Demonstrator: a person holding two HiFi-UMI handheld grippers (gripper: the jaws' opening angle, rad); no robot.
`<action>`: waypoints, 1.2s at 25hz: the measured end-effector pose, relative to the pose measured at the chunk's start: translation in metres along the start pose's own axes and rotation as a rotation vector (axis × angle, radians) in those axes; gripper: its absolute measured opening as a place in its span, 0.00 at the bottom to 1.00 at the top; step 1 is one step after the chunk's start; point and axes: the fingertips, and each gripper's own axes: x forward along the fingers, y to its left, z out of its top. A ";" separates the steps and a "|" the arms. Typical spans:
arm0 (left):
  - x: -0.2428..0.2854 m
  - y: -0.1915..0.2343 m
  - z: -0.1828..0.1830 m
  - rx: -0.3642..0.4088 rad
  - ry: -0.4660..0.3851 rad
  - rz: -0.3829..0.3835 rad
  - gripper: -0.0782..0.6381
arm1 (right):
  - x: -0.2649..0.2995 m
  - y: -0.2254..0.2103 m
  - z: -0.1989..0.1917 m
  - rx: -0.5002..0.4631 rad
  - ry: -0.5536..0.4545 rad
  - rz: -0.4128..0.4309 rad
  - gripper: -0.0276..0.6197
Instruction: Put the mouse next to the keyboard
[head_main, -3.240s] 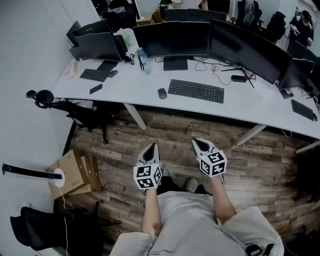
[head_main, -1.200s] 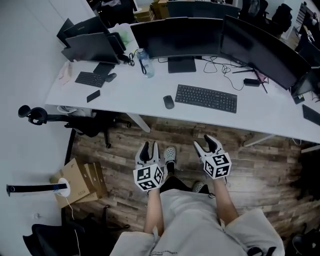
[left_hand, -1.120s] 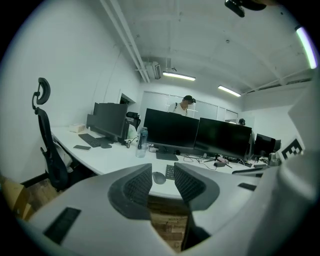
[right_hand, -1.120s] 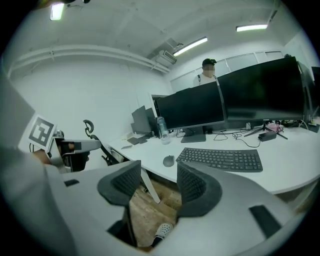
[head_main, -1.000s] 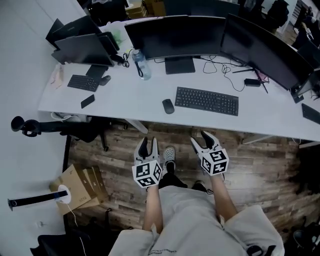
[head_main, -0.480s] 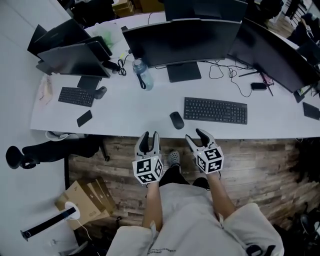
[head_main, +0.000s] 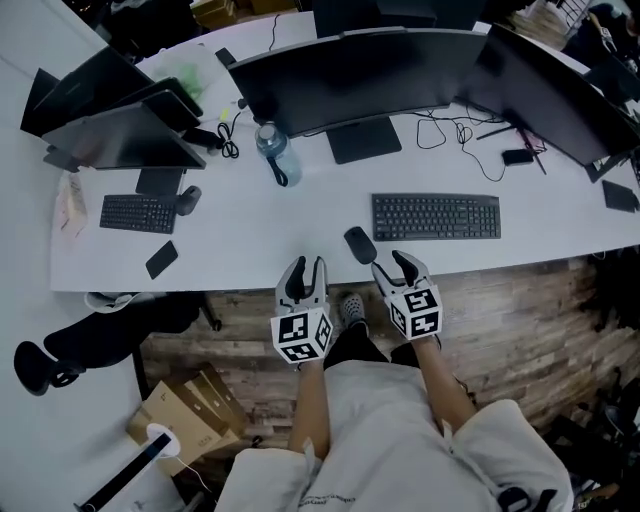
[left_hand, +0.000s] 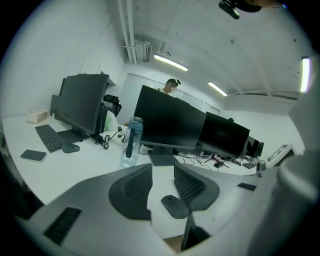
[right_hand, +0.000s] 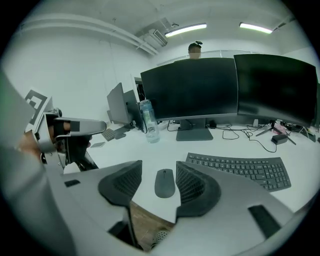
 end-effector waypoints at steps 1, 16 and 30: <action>0.004 0.003 -0.001 0.002 0.007 -0.005 0.31 | 0.004 0.000 0.001 0.000 0.002 -0.007 0.38; 0.033 0.009 -0.051 0.017 0.122 -0.078 0.31 | 0.069 -0.006 -0.020 -0.032 0.124 -0.054 0.38; 0.060 0.036 -0.066 -0.021 0.173 -0.106 0.31 | 0.130 -0.009 -0.061 -0.055 0.302 -0.032 0.45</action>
